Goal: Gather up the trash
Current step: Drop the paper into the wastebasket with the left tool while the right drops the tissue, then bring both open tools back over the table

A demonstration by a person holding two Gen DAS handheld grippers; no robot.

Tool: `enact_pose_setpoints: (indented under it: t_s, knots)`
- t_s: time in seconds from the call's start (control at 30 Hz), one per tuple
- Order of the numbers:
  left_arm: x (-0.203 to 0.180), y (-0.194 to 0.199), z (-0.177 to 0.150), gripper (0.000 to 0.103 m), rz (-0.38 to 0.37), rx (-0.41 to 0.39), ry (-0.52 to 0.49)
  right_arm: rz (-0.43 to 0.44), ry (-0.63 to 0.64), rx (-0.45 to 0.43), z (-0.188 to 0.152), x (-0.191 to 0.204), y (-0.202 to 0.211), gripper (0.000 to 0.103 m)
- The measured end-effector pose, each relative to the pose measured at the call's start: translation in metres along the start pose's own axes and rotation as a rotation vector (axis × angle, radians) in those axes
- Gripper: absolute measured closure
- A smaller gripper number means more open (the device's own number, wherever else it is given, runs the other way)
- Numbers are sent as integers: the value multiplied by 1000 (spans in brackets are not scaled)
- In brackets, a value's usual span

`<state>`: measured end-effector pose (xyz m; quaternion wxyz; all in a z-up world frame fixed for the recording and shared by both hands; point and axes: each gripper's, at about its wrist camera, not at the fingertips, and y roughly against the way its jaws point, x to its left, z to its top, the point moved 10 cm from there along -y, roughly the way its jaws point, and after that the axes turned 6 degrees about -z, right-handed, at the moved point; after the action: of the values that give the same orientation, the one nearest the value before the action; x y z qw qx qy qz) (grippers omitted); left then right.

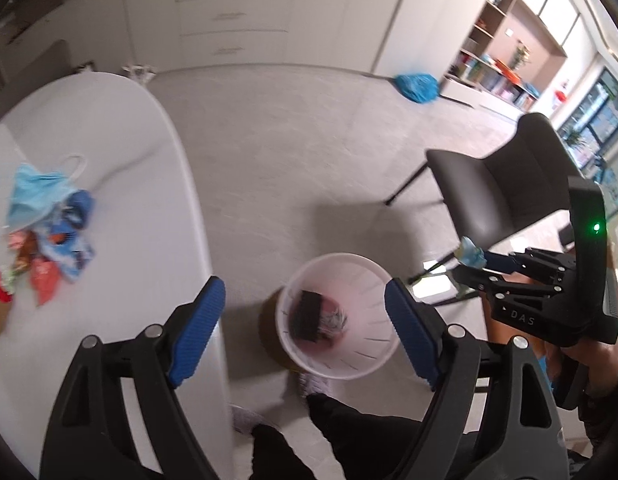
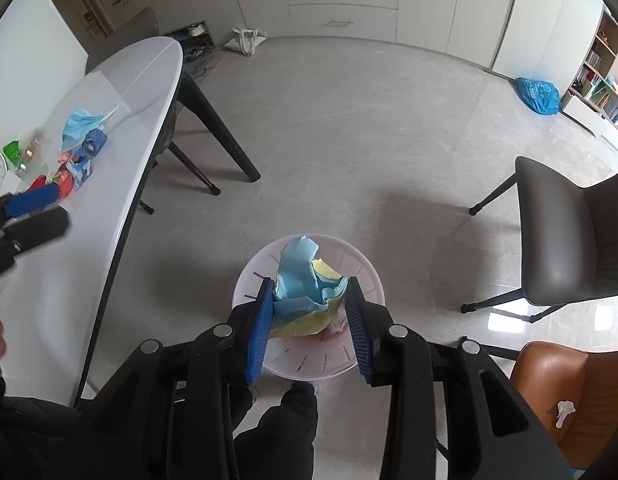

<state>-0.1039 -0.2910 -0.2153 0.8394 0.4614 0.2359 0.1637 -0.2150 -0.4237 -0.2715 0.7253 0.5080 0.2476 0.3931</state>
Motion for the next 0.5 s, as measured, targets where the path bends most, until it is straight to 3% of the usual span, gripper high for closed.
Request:
enact_pose_setpoints:
  t_s: [0.07,0.13,0.23,0.5]
  knots:
    - [12,11,-1,23,21,-14,17,11,2,15,-3,4,-3,56]
    - [25,22,-2,19,38,-25,43,4,-3,14,-4,7,-3,24]
    - [44,40,-4,13,67,-48,83,-33,-4,-12,1,11,1,7]
    - [86,82,-20,8,161,-109,154,-17,45,-91,35,50,21,2]
